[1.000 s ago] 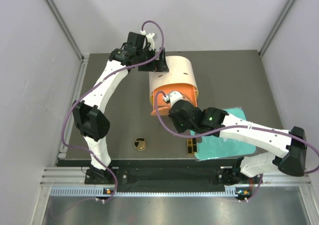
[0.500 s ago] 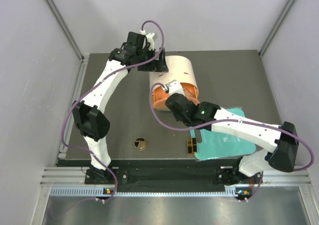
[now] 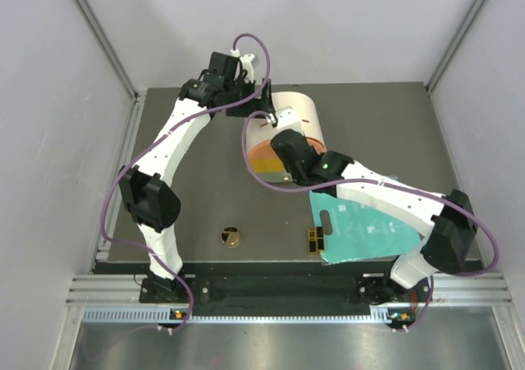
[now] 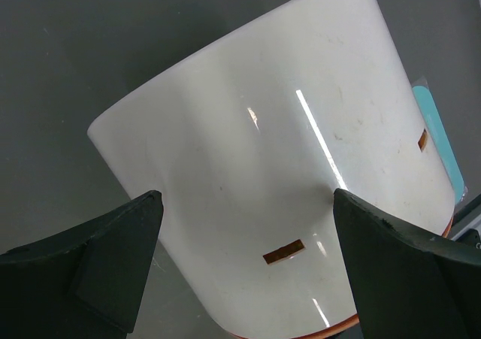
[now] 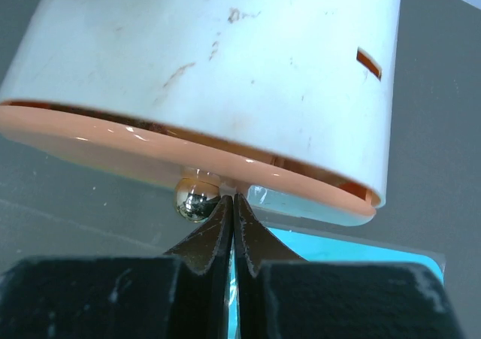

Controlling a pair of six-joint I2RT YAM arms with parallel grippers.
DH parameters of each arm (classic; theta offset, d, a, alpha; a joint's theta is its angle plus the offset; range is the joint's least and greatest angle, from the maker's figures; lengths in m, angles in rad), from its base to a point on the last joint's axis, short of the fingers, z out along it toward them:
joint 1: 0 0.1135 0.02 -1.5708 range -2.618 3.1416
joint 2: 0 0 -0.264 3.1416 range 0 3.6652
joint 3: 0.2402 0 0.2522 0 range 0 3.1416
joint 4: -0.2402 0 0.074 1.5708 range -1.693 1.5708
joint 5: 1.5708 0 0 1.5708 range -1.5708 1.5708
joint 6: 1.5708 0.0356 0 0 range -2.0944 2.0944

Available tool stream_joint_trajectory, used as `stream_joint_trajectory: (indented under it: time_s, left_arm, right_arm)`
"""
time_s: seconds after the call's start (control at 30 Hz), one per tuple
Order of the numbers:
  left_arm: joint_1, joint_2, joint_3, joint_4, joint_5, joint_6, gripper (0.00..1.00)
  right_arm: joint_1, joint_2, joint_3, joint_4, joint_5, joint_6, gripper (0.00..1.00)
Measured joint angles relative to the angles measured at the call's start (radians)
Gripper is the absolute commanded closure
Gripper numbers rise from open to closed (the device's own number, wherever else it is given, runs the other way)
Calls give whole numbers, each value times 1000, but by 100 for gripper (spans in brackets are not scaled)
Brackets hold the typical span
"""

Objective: Organize the makeup

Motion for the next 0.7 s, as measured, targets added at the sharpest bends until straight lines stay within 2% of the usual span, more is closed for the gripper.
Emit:
stream_joint_trajectory:
  time_s: [0.3,0.4,0.5,0.7]
  left_arm:
    - [0,0,2,0,-3,2,1]
    - [0,0,2,0,-3,2,1]
    - [0,0,2,0,-5,2,1]
    - [0,0,3,0,-8,3,1]
  right_arm:
    - [-14,69,37,11,18,-22,100]
    - [-14,58,33,11,2,-23,96]
    - [-14,-7,-11,13,-47,-21,91]
    - [-14,-209,-93,-33,-139,32,71]
